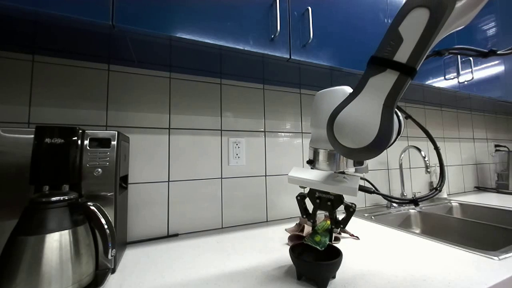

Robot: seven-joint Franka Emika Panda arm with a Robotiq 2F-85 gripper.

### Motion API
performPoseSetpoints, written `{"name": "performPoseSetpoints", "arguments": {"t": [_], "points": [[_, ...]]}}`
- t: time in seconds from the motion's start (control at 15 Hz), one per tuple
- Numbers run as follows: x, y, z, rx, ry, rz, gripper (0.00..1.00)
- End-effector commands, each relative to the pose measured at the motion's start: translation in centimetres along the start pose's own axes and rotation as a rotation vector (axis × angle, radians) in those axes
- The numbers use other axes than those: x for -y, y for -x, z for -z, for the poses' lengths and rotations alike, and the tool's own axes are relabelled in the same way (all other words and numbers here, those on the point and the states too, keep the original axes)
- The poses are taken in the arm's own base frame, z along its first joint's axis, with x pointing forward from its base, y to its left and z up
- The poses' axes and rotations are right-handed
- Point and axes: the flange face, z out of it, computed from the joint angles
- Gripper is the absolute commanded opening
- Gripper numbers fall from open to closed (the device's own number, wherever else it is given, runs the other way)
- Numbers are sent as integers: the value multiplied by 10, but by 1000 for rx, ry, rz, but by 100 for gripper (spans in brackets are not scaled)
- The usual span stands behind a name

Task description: Put the chocolate bar inside the bowl

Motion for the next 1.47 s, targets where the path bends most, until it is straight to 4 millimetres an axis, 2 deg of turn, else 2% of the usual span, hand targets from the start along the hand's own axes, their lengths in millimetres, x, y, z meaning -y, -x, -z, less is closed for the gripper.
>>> {"name": "performPoseSetpoints", "arguments": {"t": [0.0, 0.27, 0.33, 0.4, 0.67, 0.73, 1.0, 1.2, 1.4], "points": [[12, -1, -1, -18, -2, -11, 16], [16, -1, -3, -23, 3, -9, 16], [16, -1, -4, -22, 6, -6, 66], [16, 0, -4, -21, 6, -5, 67], [17, 2, -4, -17, 5, 1, 95], [17, 2, -4, -16, 3, 1, 100], [14, 3, 2, 7, -9, 8, 100], [14, 7, 9, 91, -31, 14, 100], [12, 6, 27, 182, -71, 63, 100]]}}
